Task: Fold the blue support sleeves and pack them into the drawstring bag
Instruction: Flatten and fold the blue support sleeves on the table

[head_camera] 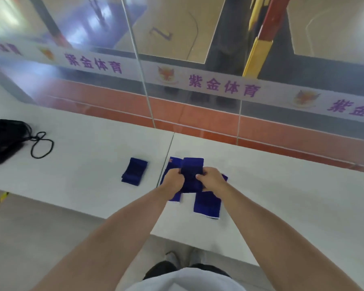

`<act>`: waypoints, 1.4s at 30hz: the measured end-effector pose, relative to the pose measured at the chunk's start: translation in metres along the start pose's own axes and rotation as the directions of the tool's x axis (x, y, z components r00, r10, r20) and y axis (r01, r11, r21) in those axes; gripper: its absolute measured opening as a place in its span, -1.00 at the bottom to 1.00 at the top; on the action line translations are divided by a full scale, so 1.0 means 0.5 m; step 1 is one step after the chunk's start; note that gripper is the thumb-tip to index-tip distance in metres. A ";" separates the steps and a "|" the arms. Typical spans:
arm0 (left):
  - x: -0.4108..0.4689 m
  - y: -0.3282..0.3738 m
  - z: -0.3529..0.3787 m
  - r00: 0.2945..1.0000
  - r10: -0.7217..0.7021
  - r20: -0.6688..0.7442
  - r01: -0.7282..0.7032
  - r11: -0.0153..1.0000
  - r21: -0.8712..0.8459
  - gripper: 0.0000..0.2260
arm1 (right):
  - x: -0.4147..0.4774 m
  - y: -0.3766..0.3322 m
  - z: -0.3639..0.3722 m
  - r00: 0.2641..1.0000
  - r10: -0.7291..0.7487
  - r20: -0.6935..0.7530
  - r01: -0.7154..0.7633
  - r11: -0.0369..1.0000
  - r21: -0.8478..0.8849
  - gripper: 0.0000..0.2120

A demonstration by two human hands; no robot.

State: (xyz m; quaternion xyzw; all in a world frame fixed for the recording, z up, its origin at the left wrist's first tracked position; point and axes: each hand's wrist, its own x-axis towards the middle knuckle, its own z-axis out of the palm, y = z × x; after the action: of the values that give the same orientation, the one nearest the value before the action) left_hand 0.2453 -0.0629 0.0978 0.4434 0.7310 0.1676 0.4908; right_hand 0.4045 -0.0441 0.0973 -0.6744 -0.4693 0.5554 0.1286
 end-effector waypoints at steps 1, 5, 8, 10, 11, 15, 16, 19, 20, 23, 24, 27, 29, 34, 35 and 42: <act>-0.004 -0.014 -0.026 1.000 -0.011 -0.025 0.012 0.999 0.042 -0.71 | 0.022 -0.003 0.029 0.999 -0.023 0.026 0.024 0.999 -0.035 -0.91; 0.001 -0.103 -0.120 0.995 -0.041 -0.097 0.060 0.976 0.209 -0.69 | 0.060 -0.038 0.136 0.996 -0.056 0.074 0.067 0.987 -0.146 -0.81; 0.020 -0.180 -0.187 0.992 -0.039 -0.117 0.071 0.956 0.284 -0.66 | 0.077 -0.060 0.200 0.995 -0.049 0.086 0.064 0.981 -0.181 -0.88; 0.037 -0.223 -0.223 0.993 -0.001 -0.122 0.042 0.941 0.336 -0.69 | 0.106 -0.068 0.238 0.995 -0.037 0.089 0.056 0.975 -0.214 -0.91; 0.049 -0.246 -0.238 0.993 0.023 -0.116 0.022 0.927 0.374 -0.70 | 0.114 -0.077 0.255 0.996 -0.023 0.083 0.040 0.977 -0.207 -0.92; 0.110 -0.329 -0.285 0.983 0.181 0.031 -0.157 0.745 0.649 -0.55 | 0.163 -0.093 0.317 0.998 0.058 0.032 -0.053 0.988 -0.143 -0.88; 0.130 -0.346 -0.298 0.973 0.213 0.088 -0.213 0.691 0.691 -0.52 | 0.177 -0.089 0.331 0.996 0.085 0.008 -0.084 0.989 -0.120 -0.88; 0.182 -0.399 -0.332 0.922 0.309 0.233 -0.371 0.532 0.761 -0.46 | 0.208 -0.087 0.370 0.984 0.177 -0.028 -0.179 0.974 -0.138 -0.86; 0.199 -0.416 -0.341 0.900 0.337 0.277 -0.418 0.484 0.769 -0.44 | 0.216 -0.084 0.382 0.981 0.188 -0.051 -0.194 0.966 -0.172 -0.82; 0.244 -0.441 -0.366 0.847 0.403 0.346 -0.508 0.427 0.748 -0.43 | 0.223 -0.095 0.406 0.973 0.160 -0.165 -0.203 0.935 -0.291 -0.79; 0.254 -0.440 -0.371 0.838 0.408 0.361 -0.525 0.425 0.738 -0.45 | 0.217 -0.101 0.409 0.972 0.142 -0.189 -0.202 0.912 -0.356 -0.77; 0.275 -0.436 -0.378 0.793 0.470 0.387 -0.581 0.394 0.713 -0.50 | 0.195 -0.109 0.417 0.976 0.069 -0.208 -0.189 0.745 -0.640 -0.62; 0.285 -0.434 -0.382 0.765 0.502 0.403 -0.611 0.369 0.700 -0.53 | 0.184 -0.115 0.419 0.981 -0.009 -0.192 -0.142 0.638 -0.757 -0.57; 0.294 -0.445 -0.383 0.697 0.564 0.443 -0.680 0.324 0.658 -0.59 | 0.183 -0.119 0.467 0.949 -0.313 -0.022 0.173 0.579 -0.797 -0.82; 0.296 -0.445 -0.384 0.688 0.573 0.447 -0.686 0.311 0.657 -0.61 | 0.186 -0.117 0.480 0.938 -0.347 0.015 0.225 0.574 -0.787 -0.81; 0.292 -0.483 -0.397 0.668 0.616 0.417 -0.696 0.321 0.642 -0.71 | 0.191 -0.090 0.546 0.866 -0.449 0.219 0.405 0.373 -0.835 -0.69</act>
State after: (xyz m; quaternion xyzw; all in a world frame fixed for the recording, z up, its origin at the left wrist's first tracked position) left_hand -0.0620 -0.0395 -0.0579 0.8693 0.4605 0.0064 0.1796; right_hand 0.1396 -0.0411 -0.0272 -0.5139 -0.8357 0.1785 -0.0750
